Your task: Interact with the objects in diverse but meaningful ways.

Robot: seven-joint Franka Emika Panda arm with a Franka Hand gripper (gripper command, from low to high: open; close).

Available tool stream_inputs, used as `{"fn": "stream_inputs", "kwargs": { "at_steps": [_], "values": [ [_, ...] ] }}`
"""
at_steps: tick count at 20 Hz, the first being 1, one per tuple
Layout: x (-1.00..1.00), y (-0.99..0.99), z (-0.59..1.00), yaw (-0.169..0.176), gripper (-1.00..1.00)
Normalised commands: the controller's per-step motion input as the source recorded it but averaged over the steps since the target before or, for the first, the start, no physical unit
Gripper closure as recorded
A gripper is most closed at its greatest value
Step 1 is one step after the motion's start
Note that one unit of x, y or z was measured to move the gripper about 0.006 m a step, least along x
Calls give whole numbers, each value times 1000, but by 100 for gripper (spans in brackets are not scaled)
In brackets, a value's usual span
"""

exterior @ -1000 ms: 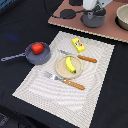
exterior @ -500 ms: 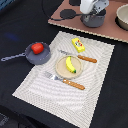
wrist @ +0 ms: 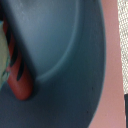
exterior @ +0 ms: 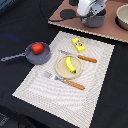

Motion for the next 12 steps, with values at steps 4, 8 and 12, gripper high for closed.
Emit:
{"fn": "stream_inputs", "kwargs": {
  "at_steps": [4,8,12],
  "values": [
    [-433,-46,-224,0,100],
    [-436,-34,-226,0,100],
    [-458,-24,-249,0,100]
  ]
}}
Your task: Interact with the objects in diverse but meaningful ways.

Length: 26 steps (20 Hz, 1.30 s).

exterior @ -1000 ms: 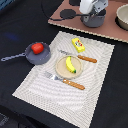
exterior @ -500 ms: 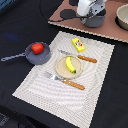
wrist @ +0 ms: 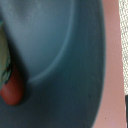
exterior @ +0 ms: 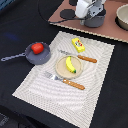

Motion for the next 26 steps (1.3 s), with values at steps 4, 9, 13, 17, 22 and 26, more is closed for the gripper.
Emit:
{"fn": "stream_inputs", "kwargs": {
  "at_steps": [4,9,13,17,22,26],
  "values": [
    [-456,-31,-235,0,100],
    [-438,-20,-225,0,100],
    [-416,-23,-189,0,100],
    [-323,-8,56,-9,100],
    [-649,0,453,-14,100],
    [-932,0,194,0,100]
  ]
}}
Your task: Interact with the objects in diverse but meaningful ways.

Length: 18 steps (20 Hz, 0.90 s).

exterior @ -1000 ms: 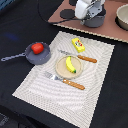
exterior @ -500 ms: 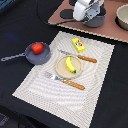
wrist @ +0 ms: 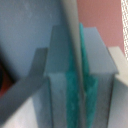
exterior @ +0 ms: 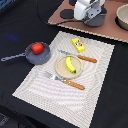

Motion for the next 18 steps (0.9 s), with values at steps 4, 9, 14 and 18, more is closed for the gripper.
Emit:
{"fn": "stream_inputs", "kwargs": {
  "at_steps": [4,9,14,18],
  "values": [
    [-1000,-4,-8,23,100],
    [-1000,-18,-183,32,100],
    [-1000,-45,-242,30,100],
    [-1000,-20,-168,18,100]
  ]
}}
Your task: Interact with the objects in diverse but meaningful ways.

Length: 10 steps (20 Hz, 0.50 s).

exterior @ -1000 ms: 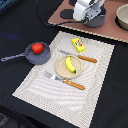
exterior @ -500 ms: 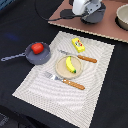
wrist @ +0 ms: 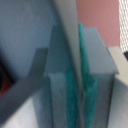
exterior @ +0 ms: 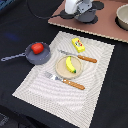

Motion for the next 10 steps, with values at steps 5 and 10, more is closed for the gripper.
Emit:
{"fn": "stream_inputs", "kwargs": {
  "at_steps": [5,10],
  "values": [
    [-1000,5,184,3,100],
    [-963,47,450,0,100]
  ]
}}
